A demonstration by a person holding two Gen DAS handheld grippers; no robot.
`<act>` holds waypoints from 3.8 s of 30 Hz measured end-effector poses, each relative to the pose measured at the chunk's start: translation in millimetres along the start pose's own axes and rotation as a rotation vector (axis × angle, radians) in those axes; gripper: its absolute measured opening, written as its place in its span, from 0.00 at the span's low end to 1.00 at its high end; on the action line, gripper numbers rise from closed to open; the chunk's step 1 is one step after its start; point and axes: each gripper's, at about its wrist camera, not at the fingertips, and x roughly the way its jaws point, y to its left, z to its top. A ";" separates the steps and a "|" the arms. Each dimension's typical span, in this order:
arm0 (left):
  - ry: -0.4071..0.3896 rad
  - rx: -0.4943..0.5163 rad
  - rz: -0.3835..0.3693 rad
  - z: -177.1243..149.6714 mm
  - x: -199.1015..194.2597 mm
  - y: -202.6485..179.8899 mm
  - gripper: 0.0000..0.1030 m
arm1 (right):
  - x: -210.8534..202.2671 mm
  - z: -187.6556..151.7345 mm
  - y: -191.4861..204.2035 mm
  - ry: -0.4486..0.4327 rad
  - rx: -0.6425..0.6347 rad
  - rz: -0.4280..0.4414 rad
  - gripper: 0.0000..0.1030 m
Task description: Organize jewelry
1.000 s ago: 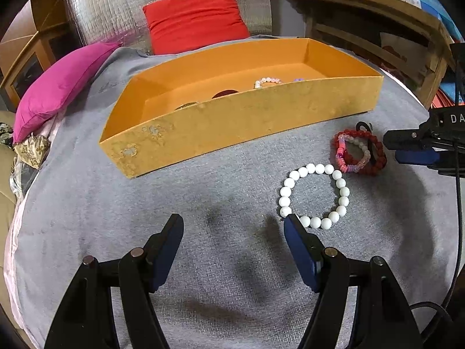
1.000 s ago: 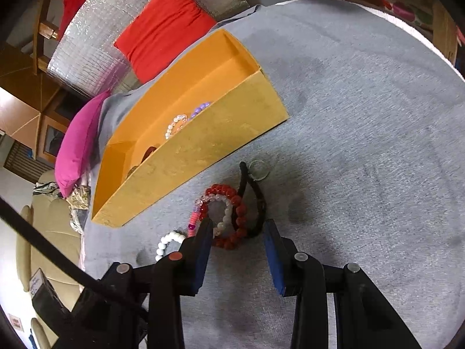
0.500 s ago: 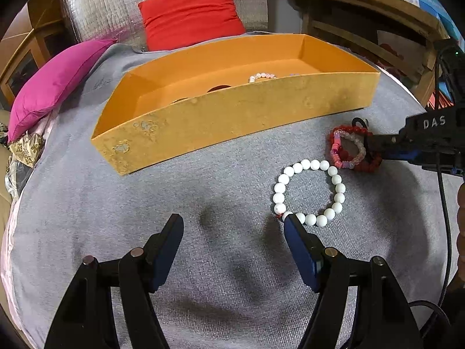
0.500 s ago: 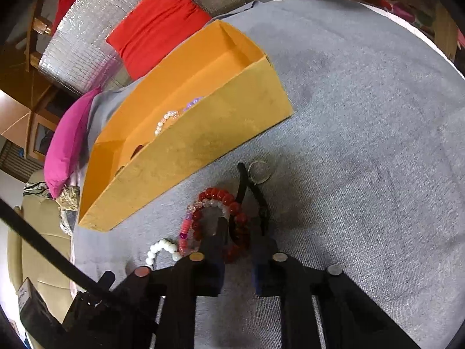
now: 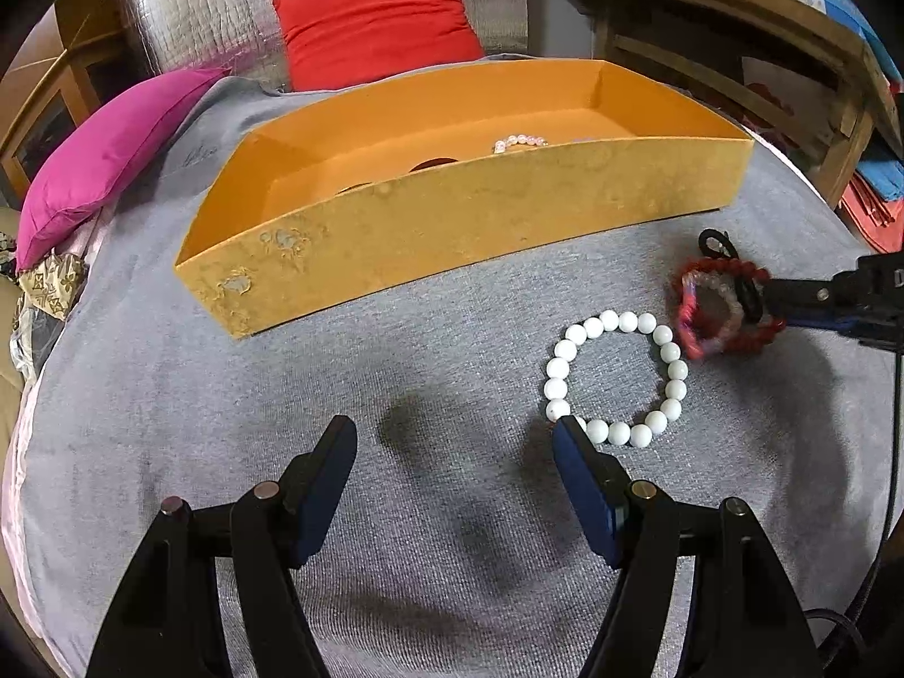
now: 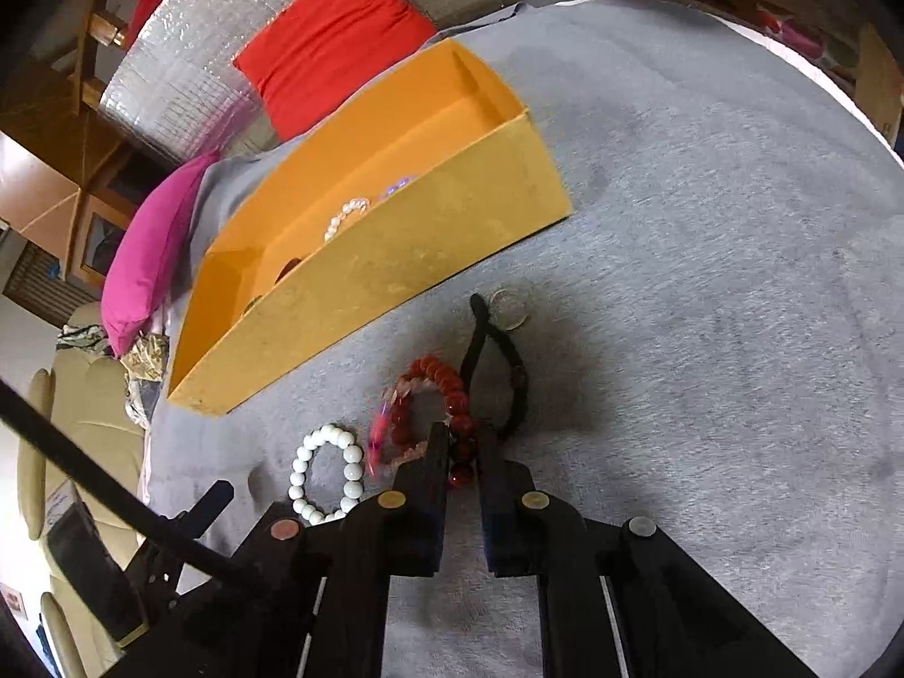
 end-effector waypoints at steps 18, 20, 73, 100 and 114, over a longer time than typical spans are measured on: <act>-0.144 0.053 -0.058 8.4 -18.9 -20.9 0.70 | -19.3 10.9 -45.0 -0.004 0.126 -0.040 0.12; -0.162 0.069 -0.083 11.4 -20.2 -29.0 0.70 | -22.3 10.8 -47.4 -0.006 0.128 -0.035 0.12; -0.183 0.113 -0.442 0.1 -43.3 -13.1 0.07 | 13.2 41.9 6.1 -0.073 0.014 -0.074 0.36; -0.149 -0.029 -0.311 -3.5 -27.5 52.7 0.07 | -8.2 30.1 23.6 -0.211 -0.010 0.167 0.08; -0.097 -0.058 -0.294 -5.0 -12.6 63.7 0.07 | 11.7 44.1 -0.7 -0.125 0.072 -0.004 0.42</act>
